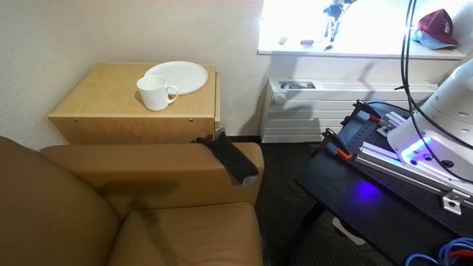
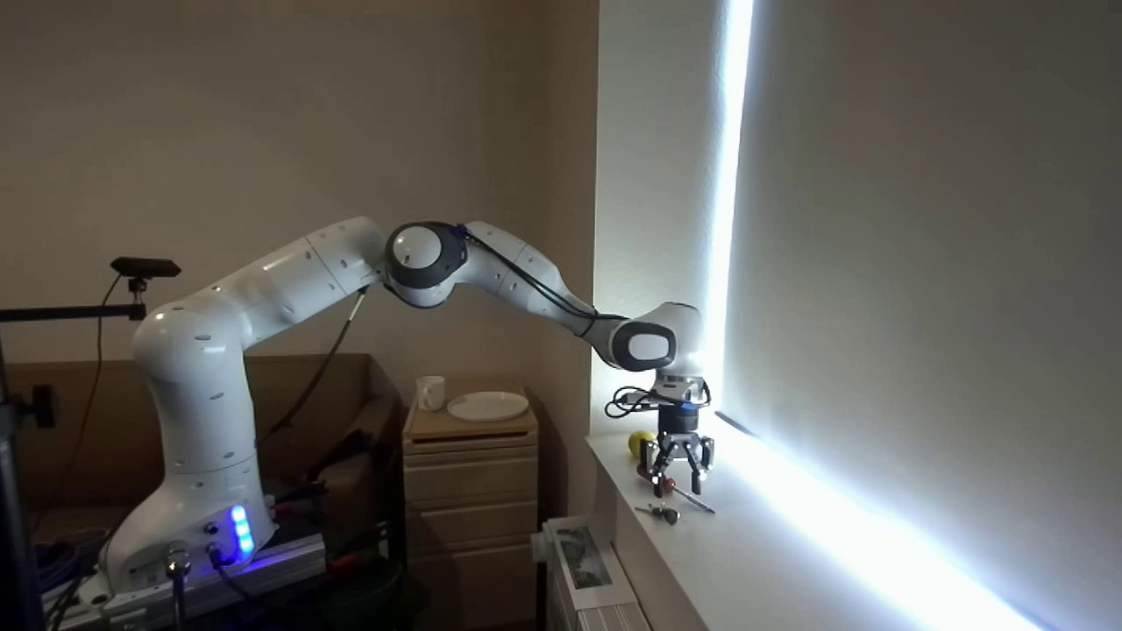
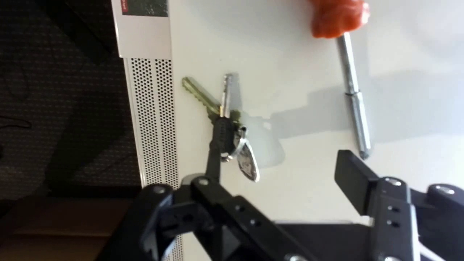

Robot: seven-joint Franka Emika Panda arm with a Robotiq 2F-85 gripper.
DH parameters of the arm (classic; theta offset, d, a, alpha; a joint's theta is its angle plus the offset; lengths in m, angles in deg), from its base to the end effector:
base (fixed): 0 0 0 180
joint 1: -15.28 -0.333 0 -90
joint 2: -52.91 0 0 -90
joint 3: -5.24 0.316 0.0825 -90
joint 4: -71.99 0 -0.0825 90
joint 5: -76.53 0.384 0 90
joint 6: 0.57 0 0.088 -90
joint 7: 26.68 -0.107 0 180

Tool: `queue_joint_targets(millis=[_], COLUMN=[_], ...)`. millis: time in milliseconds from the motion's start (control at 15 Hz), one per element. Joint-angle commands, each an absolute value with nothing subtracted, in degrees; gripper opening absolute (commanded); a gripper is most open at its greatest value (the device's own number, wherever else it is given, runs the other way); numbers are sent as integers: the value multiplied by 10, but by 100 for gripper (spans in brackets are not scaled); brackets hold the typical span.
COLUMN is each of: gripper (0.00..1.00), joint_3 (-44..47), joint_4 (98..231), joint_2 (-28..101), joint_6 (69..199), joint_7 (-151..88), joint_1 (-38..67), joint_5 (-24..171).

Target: Remove the keys from the nightstand and put them on the windowsill then place the keys back on the nightstand

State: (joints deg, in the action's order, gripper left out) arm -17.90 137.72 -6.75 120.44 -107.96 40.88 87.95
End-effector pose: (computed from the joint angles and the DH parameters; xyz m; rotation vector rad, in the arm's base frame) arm 0.5757 -0.5002 0.1878 1.3607 -2.6390 0.0696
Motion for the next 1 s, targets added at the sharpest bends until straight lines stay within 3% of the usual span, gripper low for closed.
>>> queue_joint_targets(millis=[0,333,400,600,933], gripper=[100,100,100,100,100], joint_3=[-177,-148,-170,-157,-123], joint_4=[1437,1547,1454,1499,1446], joint_2=[2,130,51,106,54], joint_6=[1259,1376,1332,1347,1230], joint_7=[-1045,-907,-967,-932,-870], joint_1=[404,411,408,411,427], joint_5=[885,902,886,887,889])
